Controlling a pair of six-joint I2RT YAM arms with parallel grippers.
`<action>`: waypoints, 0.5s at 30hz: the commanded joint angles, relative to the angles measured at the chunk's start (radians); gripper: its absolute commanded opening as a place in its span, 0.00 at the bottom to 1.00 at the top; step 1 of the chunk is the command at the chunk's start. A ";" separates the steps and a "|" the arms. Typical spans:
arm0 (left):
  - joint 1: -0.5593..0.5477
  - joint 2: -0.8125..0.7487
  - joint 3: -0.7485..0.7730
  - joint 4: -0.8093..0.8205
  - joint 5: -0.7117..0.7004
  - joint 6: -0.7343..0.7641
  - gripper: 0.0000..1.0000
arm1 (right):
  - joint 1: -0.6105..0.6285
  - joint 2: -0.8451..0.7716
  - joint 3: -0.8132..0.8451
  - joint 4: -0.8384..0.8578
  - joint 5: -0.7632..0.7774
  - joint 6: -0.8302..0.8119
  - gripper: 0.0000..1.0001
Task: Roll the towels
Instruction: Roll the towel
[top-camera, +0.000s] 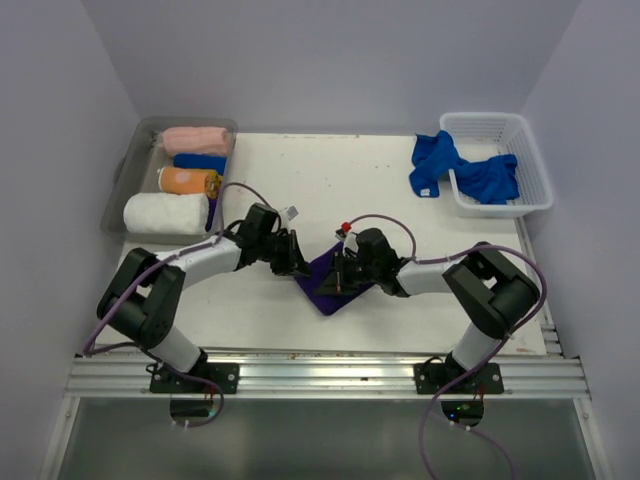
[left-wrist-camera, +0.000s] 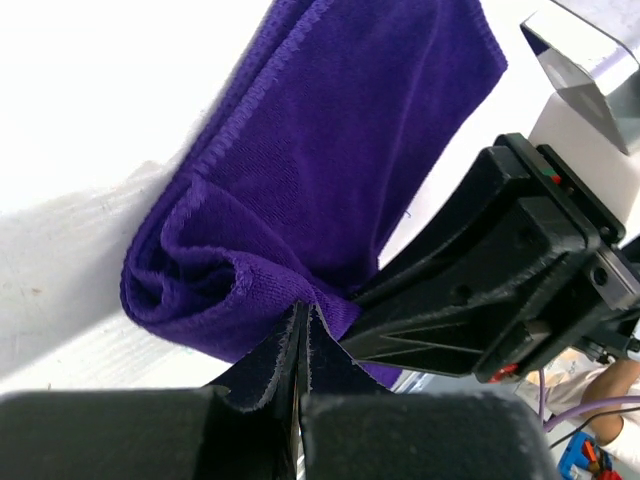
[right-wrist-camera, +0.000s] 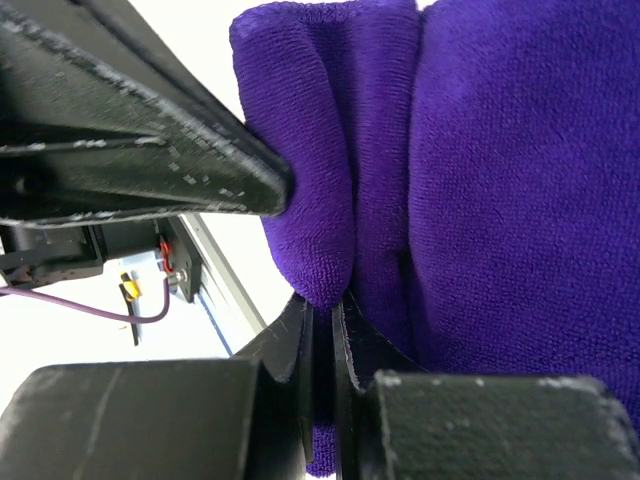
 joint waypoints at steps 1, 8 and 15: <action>-0.009 0.032 0.018 0.068 0.016 0.014 0.00 | -0.008 0.002 -0.020 0.037 -0.026 0.022 0.00; -0.007 0.095 0.033 0.088 -0.010 0.016 0.00 | -0.008 -0.015 -0.029 0.005 -0.006 0.005 0.01; -0.010 0.196 0.041 0.069 -0.015 0.032 0.00 | -0.007 -0.213 -0.023 -0.278 0.178 -0.145 0.55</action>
